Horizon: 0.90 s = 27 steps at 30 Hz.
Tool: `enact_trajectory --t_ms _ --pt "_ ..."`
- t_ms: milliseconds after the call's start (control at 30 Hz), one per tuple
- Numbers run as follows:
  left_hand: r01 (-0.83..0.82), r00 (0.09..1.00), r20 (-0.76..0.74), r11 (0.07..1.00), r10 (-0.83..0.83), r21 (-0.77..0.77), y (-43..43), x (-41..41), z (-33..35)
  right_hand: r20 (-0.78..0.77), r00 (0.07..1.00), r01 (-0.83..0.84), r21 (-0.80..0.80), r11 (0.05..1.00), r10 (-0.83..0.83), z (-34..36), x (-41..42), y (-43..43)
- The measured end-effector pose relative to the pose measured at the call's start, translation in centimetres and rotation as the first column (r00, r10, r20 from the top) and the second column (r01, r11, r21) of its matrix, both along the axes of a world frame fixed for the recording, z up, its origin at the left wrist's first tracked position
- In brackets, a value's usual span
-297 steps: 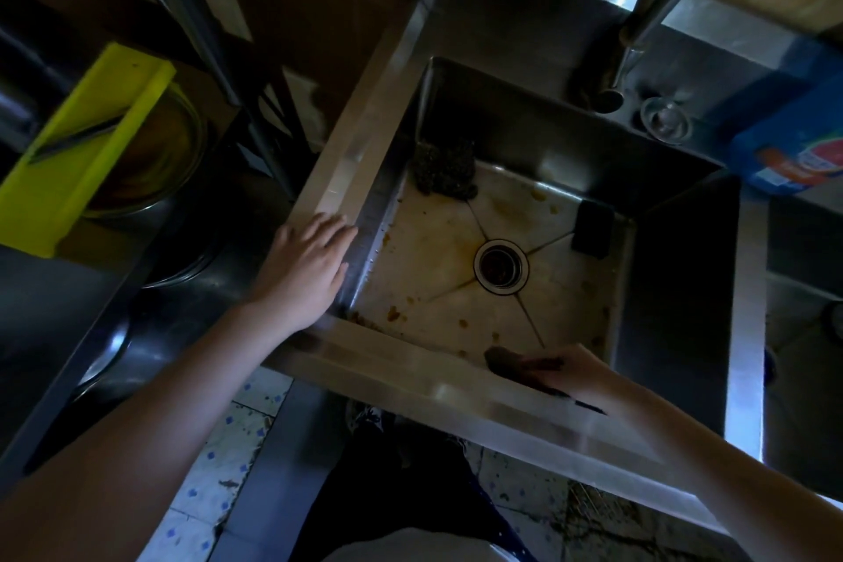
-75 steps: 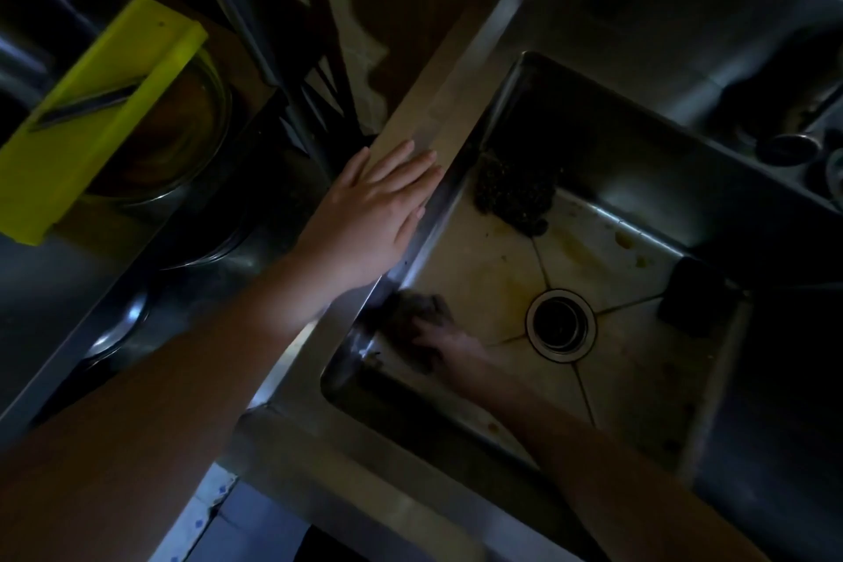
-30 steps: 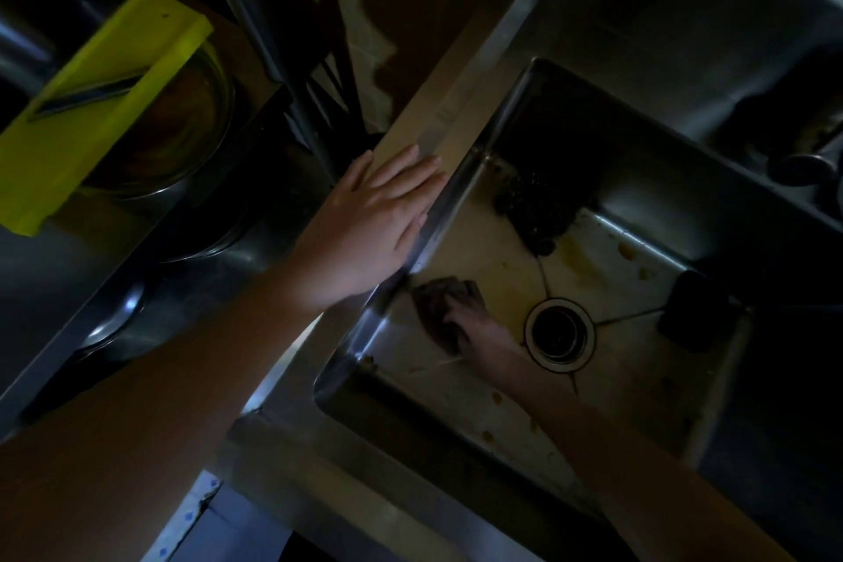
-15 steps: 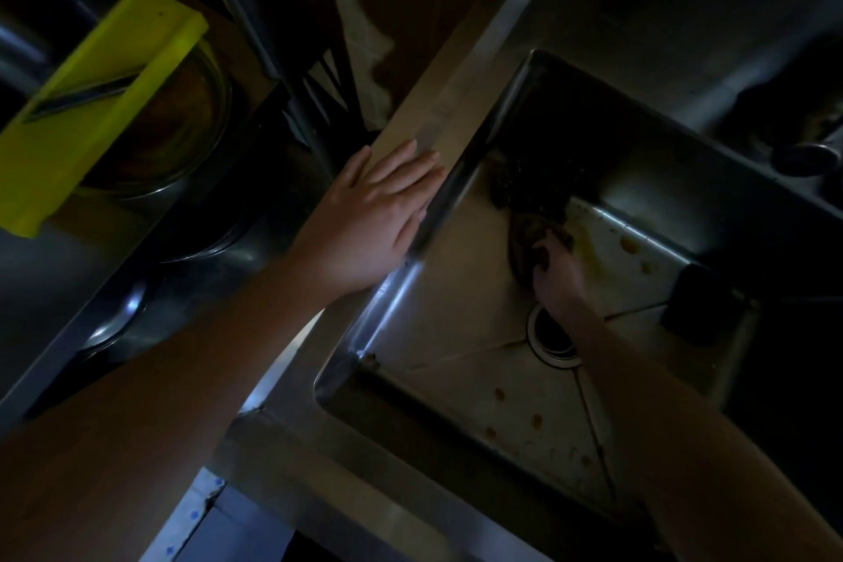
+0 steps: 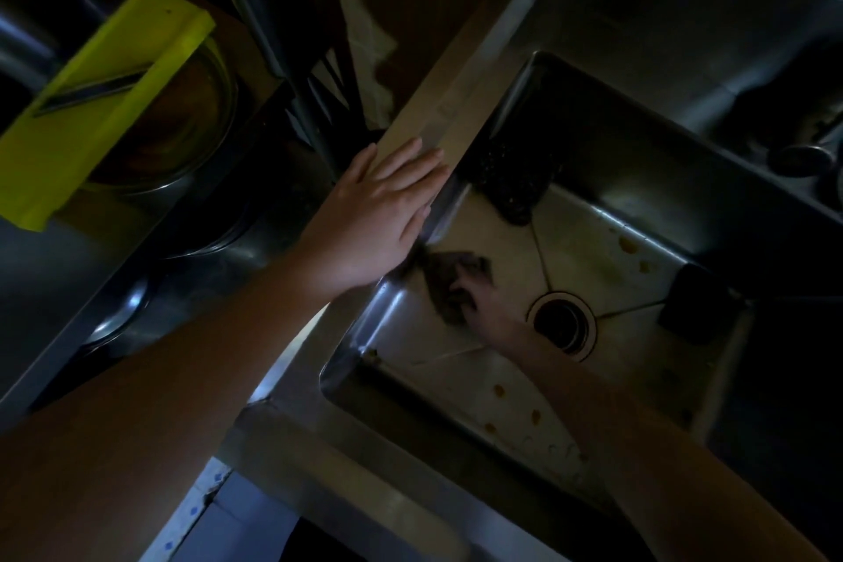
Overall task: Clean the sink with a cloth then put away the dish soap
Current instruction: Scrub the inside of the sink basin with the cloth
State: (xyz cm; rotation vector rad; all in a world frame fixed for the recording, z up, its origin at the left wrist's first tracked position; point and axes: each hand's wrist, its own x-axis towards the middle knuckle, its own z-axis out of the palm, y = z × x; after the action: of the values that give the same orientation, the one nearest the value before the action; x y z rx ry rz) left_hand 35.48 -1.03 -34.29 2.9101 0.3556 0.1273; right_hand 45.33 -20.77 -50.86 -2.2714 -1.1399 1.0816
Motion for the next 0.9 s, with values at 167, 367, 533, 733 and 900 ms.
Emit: enact_trajectory --t_ms 167,367,533,733,900 --pt "-0.001 1.0 0.01 1.0 0.001 0.018 0.0 0.1 -0.1 -0.098 0.985 -0.134 0.062 0.989 0.14 0.1 -5.9 -0.3" --pt "0.006 1.0 0.015 1.0 -0.006 0.006 -0.1 0.1 0.1 -0.004 0.929 -0.36 0.222 0.906 0.37 0.3 -9.5 0.6" --pt "0.005 1.0 0.002 1.0 -0.005 0.003 -0.1 0.0 0.2 -0.012 0.905 -0.419 0.136 0.898 0.425 0.6 -9.2 -1.7" --pt "0.021 1.0 -0.008 1.0 -0.021 0.019 -0.3 0.0 0.4 -0.098 0.922 -0.377 -0.01 0.926 0.374 1.5 -7.2 -7.1" --pt "0.02 0.999 -0.028 0.998 -0.018 0.064 -0.8 0.1 0.3 -0.137 0.938 -0.334 -0.127 0.934 0.317 1.5 -5.2 -12.5"
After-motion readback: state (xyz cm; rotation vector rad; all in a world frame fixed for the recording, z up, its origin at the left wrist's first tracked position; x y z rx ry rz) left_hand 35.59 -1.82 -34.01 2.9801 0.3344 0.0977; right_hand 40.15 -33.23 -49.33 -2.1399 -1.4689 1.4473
